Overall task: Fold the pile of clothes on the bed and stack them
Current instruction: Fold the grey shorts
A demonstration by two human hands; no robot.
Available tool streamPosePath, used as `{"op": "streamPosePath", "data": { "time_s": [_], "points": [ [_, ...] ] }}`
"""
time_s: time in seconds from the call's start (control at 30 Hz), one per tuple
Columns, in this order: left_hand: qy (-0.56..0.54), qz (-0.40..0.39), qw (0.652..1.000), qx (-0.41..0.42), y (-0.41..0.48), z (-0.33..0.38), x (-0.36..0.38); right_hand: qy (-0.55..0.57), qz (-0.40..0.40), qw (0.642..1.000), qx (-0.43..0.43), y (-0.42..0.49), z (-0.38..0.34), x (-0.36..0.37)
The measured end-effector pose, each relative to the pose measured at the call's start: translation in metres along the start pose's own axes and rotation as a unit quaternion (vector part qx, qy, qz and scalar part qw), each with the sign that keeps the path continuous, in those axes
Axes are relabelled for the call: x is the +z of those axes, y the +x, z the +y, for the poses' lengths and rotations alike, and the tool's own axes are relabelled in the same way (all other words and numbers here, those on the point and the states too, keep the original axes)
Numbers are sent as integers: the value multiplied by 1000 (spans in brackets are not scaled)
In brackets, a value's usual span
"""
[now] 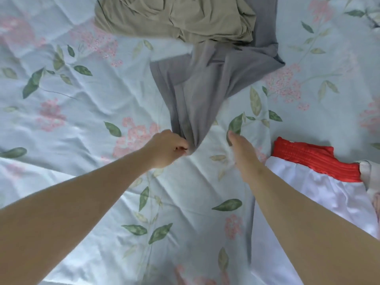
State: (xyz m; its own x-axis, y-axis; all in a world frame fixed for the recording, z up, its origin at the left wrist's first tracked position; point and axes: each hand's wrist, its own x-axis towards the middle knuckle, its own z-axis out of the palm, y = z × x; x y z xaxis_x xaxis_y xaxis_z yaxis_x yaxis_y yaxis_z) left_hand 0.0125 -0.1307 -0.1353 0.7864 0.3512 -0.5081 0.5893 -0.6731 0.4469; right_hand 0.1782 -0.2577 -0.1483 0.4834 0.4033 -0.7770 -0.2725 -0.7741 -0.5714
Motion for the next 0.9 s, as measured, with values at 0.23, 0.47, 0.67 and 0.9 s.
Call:
{"op": "streamPosePath", "data": {
  "time_s": [0.23,0.47,0.67,0.9],
  "points": [
    [-138,-115,983,30,-31,47,29,7,74,995,-67,-12,11,13],
    [-135,168,955,-206,18,24,11,-72,-56,994,57,-53,61,-10],
    [-101,22,985,-138,55,46,30,-8,-25,991,134,-54,82,-21],
    [-251,103,943,-192,66,48,31,230,127,965,9,7,50,-25]
  ]
}}
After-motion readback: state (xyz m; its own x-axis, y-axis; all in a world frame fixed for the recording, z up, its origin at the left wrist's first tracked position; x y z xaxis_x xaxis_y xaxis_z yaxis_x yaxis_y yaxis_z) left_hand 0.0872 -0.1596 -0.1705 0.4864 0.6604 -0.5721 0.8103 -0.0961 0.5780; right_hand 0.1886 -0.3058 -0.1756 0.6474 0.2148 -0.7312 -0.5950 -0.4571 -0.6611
